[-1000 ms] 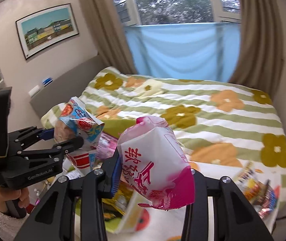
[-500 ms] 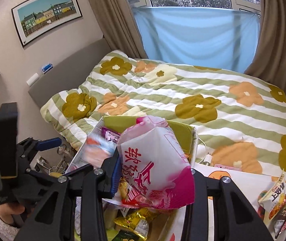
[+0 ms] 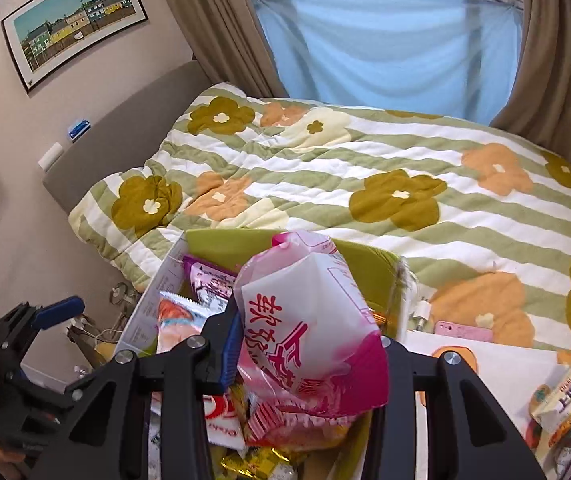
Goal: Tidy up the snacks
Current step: 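Grasp the cheese stick bag with the left tool while the right tool grasps the red-blue noodle snack bag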
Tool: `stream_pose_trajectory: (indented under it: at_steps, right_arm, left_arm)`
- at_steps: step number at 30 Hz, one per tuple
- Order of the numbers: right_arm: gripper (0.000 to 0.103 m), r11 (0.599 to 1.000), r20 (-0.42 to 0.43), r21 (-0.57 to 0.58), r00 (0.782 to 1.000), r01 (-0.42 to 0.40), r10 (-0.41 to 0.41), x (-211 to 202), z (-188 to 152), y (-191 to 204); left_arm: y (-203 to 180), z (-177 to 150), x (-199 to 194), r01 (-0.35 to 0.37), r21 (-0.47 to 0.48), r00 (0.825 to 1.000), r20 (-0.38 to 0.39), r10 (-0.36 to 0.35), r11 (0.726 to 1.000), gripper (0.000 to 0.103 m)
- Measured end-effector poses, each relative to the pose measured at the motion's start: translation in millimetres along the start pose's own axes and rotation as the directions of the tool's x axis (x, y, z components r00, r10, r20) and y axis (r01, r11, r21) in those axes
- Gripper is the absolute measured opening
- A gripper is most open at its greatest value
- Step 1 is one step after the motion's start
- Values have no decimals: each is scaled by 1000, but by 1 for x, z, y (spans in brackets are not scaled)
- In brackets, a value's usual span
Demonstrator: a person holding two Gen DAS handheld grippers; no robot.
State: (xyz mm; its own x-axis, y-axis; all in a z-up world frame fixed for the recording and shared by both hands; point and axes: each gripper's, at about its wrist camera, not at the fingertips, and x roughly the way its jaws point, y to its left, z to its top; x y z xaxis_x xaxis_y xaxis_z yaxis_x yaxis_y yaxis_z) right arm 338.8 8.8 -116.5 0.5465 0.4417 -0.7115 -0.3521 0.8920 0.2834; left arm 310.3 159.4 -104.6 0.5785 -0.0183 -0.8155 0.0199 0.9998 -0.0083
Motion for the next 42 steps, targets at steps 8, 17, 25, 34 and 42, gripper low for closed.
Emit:
stream_pose_trajectory:
  at_steps: [8, 17, 25, 34, 42]
  right_arm:
    - [103, 1000, 9, -19, 1000, -25, 25, -8, -17, 4]
    - [103, 1000, 44, -15, 999, -2, 3, -38, -35, 7]
    - [103, 998, 129, 15, 989, 68, -69, -92, -49, 7]
    - [103, 961, 187, 135, 947, 240, -263, -159, -81, -27]
    - [103, 893, 159, 258, 895, 369, -416, -213, -111, -84]
  left_arm:
    - [-2, -17, -3, 7, -27, 999, -31, -8, 1000, 101]
    - [-10, -21, -31, 23, -9, 1000, 18, -23, 1000, 101]
    - [-37, -18, -61, 103, 54, 991, 86, -107, 993, 101]
    - [-105, -7, -73, 246, 212, 956, 106, -273, 946, 101]
    - [-184, 0, -64, 345, 325, 925, 43, -378, 881, 101]
